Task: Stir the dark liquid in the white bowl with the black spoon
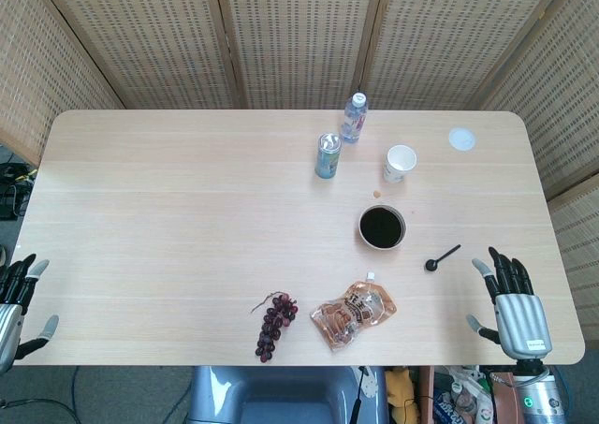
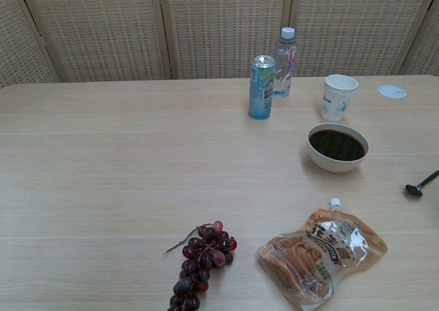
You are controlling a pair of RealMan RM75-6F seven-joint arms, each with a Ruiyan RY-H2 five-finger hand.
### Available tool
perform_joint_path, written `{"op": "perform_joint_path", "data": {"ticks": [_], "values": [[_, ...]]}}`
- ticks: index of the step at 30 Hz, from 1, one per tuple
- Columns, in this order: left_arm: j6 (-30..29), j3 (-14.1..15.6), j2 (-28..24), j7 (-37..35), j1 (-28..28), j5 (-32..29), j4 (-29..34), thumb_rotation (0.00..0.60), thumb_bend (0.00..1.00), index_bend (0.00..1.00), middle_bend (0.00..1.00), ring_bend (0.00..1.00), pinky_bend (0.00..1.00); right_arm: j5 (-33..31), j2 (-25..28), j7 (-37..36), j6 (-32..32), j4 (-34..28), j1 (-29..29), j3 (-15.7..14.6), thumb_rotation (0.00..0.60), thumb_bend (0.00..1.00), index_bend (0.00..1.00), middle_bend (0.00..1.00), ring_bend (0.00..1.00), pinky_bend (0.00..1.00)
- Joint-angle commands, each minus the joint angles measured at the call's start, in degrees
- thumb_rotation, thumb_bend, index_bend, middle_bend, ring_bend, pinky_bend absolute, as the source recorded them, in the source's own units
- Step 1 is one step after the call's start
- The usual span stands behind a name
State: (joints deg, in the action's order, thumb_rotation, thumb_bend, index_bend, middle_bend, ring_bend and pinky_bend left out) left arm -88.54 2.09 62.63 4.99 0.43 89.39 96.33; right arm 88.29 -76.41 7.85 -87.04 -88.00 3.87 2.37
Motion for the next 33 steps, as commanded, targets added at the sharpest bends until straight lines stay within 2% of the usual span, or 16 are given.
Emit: {"op": "perform_joint_path", "data": {"ticks": [1,11,19,22,25,28,30,33], "values": [[0.7,-0.2,0.0,0.4,-0.4,-0.4,0.1,0.600,0.36,0.00,0.00,0.00,0.00,-0.3,0.0,0.1,0.4,0.0,0.1,0.1,0.600,0.28,0.17,0.03,0.00,0.11],[1.6,-0.6,-0.1,1.1,-0.9,-0.9,0.6,0.600,0.36,0.00,0.00,0.00,0.00,-0.8,-0.1,-0.1,1.4,0.1,0.7,0.5,0.600,0.28,0.17,0.04,0.00,0.11],[1.7,-0.7,-0.1,1.3,-0.9,-1.1,0.5,0.600,0.36,0.00,0.00,0.00,0.00,-0.9,0.8,-1.2,2.6,-0.8,1.3,0.5,0.600,0.28,0.17,0.08,0.00,0.11],[1.8,-0.9,-0.1,1.4,-1.0,-1.2,0.5,0.600,0.36,0.00,0.00,0.00,0.00,-1.2,1.3,-1.4,3.3,-1.2,1.7,0.7,0.600,0.28,0.17,0.11,0.03,0.14],[1.9,-1.1,-0.1,1.6,-1.2,-1.3,0.6,0.600,0.36,0.00,0.00,0.00,0.00,-1.4,1.8,-1.8,4.2,-1.7,2.2,0.9,0.600,0.28,0.17,0.17,0.15,0.30],[2.0,-1.2,-0.2,1.8,-1.4,-1.2,0.6,0.600,0.36,0.00,0.00,0.00,0.00,-1.6,2.6,-2.2,5.8,-2.2,3.0,0.9,0.600,0.28,0.17,0.26,0.31,0.47],[2.0,-1.3,-0.4,2.0,-1.5,-1.2,0.7,0.600,0.36,0.00,0.00,0.00,0.00,-1.8,3.5,-2.7,7.6,-2.8,4.0,0.8,0.600,0.28,0.17,0.38,0.46,0.59],[2.0,-1.6,-0.5,2.2,-1.8,-1.1,0.8,0.600,0.36,0.00,0.00,0.00,0.00,-2.4,5.2,-4.4,11.4,-3.7,5.8,0.7,0.600,0.28,0.17,0.53,0.62,0.69]]}}
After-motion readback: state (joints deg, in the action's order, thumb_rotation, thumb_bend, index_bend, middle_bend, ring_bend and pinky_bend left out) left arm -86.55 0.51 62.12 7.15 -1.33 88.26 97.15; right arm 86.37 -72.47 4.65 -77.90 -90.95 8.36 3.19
